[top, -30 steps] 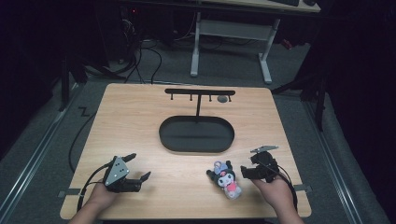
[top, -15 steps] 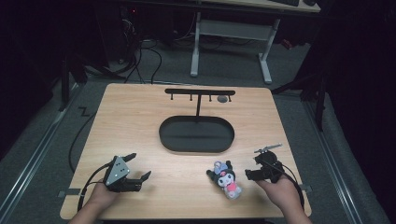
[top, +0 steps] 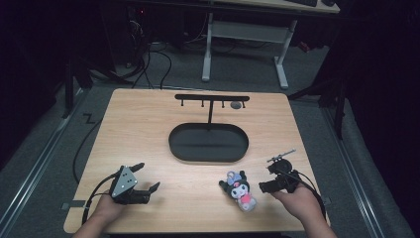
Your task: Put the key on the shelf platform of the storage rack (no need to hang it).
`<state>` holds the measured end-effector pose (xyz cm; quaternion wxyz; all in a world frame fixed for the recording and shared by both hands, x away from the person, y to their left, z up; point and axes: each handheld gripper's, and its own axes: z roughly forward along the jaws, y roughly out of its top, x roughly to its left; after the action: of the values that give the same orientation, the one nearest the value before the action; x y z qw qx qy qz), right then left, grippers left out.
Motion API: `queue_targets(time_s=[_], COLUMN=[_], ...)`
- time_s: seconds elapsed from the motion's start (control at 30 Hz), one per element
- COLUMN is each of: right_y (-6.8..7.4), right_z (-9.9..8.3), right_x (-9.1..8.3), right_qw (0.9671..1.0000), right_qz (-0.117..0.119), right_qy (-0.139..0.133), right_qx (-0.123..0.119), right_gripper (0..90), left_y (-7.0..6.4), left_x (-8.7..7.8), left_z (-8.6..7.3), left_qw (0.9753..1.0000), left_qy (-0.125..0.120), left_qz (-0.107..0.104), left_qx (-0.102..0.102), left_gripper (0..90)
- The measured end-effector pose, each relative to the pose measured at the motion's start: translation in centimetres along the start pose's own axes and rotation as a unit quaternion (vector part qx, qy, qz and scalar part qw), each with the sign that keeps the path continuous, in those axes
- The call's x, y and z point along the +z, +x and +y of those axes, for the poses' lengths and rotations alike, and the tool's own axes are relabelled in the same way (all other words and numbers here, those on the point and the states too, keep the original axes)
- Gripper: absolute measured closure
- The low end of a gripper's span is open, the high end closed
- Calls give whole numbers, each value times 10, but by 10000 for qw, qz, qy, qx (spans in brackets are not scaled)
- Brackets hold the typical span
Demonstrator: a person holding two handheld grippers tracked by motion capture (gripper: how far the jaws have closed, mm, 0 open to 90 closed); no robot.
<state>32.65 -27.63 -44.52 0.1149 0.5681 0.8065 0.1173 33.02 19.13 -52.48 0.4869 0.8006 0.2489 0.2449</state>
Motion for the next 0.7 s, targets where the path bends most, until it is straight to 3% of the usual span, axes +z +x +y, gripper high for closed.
queue_targets(time_s=[0.3,0.43,0.47,0.7], right_y=[20,28,36,50], right_z=[2,2,0,1], right_x=[-15,-16,-16,-10], right_qw=[9997,9993,9988,9978], right_qz=[64,141,208,328], right_qy=[-54,-144,-189,-161], right_qx=[-247,-321,-399,-550], right_gripper=[210,197,192,171], left_y=[0,0,0,1], left_x=[0,0,0,1], left_z=[0,0,0,0], left_qw=[10000,10000,10000,10000], left_qy=[3,6,-2,9], left_qz=[4,8,-7,-26], left_qx=[-1,-8,-3,-24], left_gripper=[154,154,154,154])
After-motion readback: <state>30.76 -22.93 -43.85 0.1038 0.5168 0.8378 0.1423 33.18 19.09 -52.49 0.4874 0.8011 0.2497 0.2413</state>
